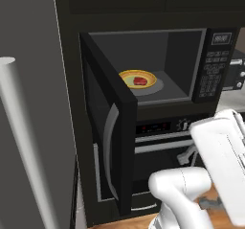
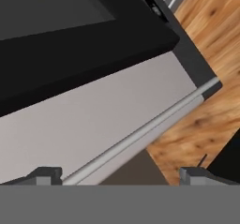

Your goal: Transport the steak from the fridge to the microwave and turn on the microwave.

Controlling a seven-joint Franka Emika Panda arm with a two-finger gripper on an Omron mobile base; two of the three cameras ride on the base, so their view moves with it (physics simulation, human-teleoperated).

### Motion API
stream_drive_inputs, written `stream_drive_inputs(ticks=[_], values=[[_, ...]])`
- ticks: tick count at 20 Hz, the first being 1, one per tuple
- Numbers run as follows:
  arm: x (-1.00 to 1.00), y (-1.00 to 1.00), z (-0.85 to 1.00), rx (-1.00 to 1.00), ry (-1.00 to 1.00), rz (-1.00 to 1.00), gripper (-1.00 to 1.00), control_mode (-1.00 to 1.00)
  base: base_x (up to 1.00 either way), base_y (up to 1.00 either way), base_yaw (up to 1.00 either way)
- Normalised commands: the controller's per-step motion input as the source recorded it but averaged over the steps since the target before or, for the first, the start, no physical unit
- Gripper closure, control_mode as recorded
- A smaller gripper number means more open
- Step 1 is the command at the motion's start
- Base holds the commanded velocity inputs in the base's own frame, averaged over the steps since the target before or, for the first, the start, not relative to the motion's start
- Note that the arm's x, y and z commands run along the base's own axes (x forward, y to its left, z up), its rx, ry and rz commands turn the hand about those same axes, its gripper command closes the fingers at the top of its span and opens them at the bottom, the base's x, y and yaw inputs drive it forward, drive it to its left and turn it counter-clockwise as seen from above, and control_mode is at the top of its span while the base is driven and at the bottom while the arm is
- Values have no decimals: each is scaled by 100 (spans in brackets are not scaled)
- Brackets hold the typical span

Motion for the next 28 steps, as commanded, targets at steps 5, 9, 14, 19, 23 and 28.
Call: stream_drive_inputs(ticks=[5, 9, 14, 19, 23, 28], values=[[-4, 33, -21, 0, -5, -4, -100, -100, 0, 0, 0], [0, 34, -26, 0, -9, -10, -100, -100, 0, 0, 0], [1, 26, -21, 0, -1, -10, -100, -100, 0, 0, 0], [6, 23, -16, 0, 0, -15, -100, -100, 0, 0, 0], [4, 28, -12, 0, 0, -14, -100, -100, 0, 0, 0], [14, 24, -9, -4, 0, -13, -100, -100, 0, 0, 0]])
